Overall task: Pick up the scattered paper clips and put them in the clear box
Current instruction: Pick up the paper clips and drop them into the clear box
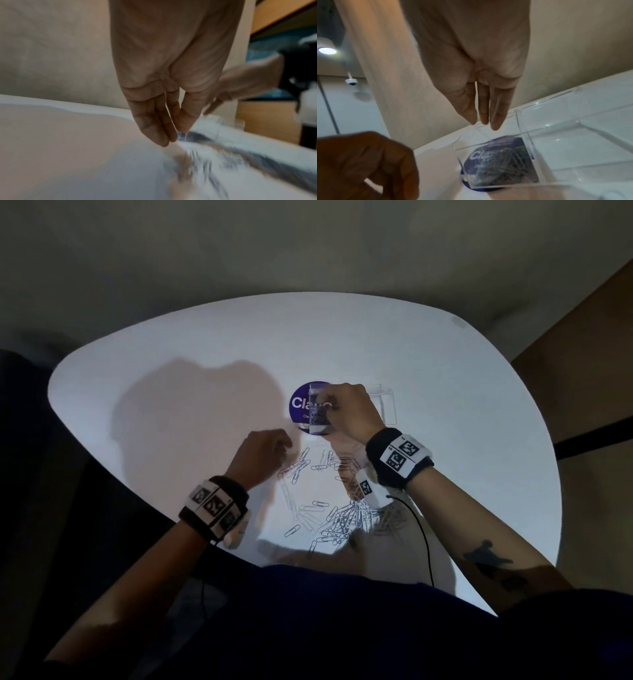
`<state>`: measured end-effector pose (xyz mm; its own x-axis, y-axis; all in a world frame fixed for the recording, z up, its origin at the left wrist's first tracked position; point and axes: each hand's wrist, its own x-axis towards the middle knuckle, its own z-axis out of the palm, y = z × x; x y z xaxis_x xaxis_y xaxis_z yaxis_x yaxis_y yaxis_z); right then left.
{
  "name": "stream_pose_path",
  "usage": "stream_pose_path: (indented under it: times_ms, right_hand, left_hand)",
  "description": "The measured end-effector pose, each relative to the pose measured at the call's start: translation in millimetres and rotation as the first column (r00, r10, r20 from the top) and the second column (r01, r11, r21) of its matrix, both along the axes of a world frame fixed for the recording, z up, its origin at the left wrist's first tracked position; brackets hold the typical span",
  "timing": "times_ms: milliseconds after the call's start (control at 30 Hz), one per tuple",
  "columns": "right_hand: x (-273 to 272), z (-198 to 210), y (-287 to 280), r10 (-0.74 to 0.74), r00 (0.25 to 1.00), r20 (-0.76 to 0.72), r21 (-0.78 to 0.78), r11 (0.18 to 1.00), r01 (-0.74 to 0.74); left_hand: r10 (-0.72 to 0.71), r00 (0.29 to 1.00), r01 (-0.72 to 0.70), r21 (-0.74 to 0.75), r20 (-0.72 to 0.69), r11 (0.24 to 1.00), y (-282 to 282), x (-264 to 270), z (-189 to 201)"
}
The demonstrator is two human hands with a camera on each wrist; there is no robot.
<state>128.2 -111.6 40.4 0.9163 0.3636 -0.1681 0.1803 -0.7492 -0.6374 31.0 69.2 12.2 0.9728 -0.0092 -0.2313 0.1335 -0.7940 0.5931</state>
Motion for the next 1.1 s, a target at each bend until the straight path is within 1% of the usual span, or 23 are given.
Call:
stream_pose_path:
  times_ms: [67,133,167,233,267,300,333,467,533,633,700,800,867,933,1000,1100]
  right_hand:
    - [-16,0,-2,-0.001,0.991,0.133,-0.001,1.0,0.001]
    - [-38,-7,-5,0.053,0.969,0.241,-0.009,0.999,-0.053]
    - [-50,-13,-6,0.12,0.962,0.245,-0.033,0.993,-0.116]
    - [-66,-28,-9,0.298,0.942,0.152,-0.155,0.949,-0.275]
    - [-71,-37,-11,0.359,0.929,0.096,-0.218,0.918,-0.332]
    - [-72,-44,-13,0.384,0.922,0.055,-0.262,0.896,-0.357]
    - [-73,-50,-15,0.391,0.919,0.046,-0.283,0.888,-0.363]
    - [-71,-58,-22,0.371,0.923,0.1,-0.312,0.893,-0.324]
    - [-68,-56,-26,0.341,0.935,0.093,-0.315,0.901,-0.297]
    - [-67,-52,-35,0.29,0.955,0.064,-0.272,0.926,-0.263]
    - [-68,-50,-43,0.268,0.959,0.087,-0.252,0.938,-0.239]
    - [-72,-46,-55,0.249,0.965,0.08,-0.256,0.941,-0.222]
    - [-75,-44,-58,0.251,0.967,0.054,-0.291,0.93,-0.225]
    - [-78,-45,-57,0.258,0.964,0.069,-0.31,0.924,-0.225]
    - [-82,-46,-52,0.277,0.956,0.095,-0.278,0.93,-0.242]
    - [-87,-52,-42,0.347,0.932,0.108,-0.195,0.926,-0.322]
  left_hand:
    - [-0.022,0.998,0.027,0.086,-0.06,0.996,0,-15,-14]
    - [-0.045,0.997,0.056,0.17,-0.065,0.984,-3,-26,-26]
    - [-0.064,0.997,0.069,0.193,-0.034,0.979,-5,-31,-30]
    - [-0.095,0.995,0.088,0.198,0.026,0.976,-8,-37,-34]
    - [-0.104,0.994,0.096,0.181,0.034,0.979,-9,-38,-35]
    - [-0.108,0.994,0.102,0.155,0.031,0.983,-9,-38,-36]
    - [-0.107,0.994,0.104,0.123,0.018,0.987,-9,-38,-37]
    - [-0.071,0.998,0.071,0.014,-0.001,0.997,-10,-32,-39]
    - [-0.031,0.999,0.031,-0.013,0.034,0.999,-10,-30,-38]
    - [0.02,0.996,-0.014,-0.068,0.091,0.998,-6,-27,-35]
    - [0.046,0.993,-0.037,-0.085,0.105,0.996,-2,-25,-33]
    - [0.094,0.992,-0.088,-0.069,0.086,0.994,5,-23,-33]
    - [0.087,0.993,-0.085,-0.035,0.082,0.996,8,-22,-32]
    - [0.075,0.994,-0.075,0.0,0.079,0.997,9,-22,-31]
    - [0.085,0.995,-0.087,0.035,0.053,0.996,9,-22,-30]
    - [0.086,0.995,-0.089,0.085,0.041,0.992,7,-23,-30]
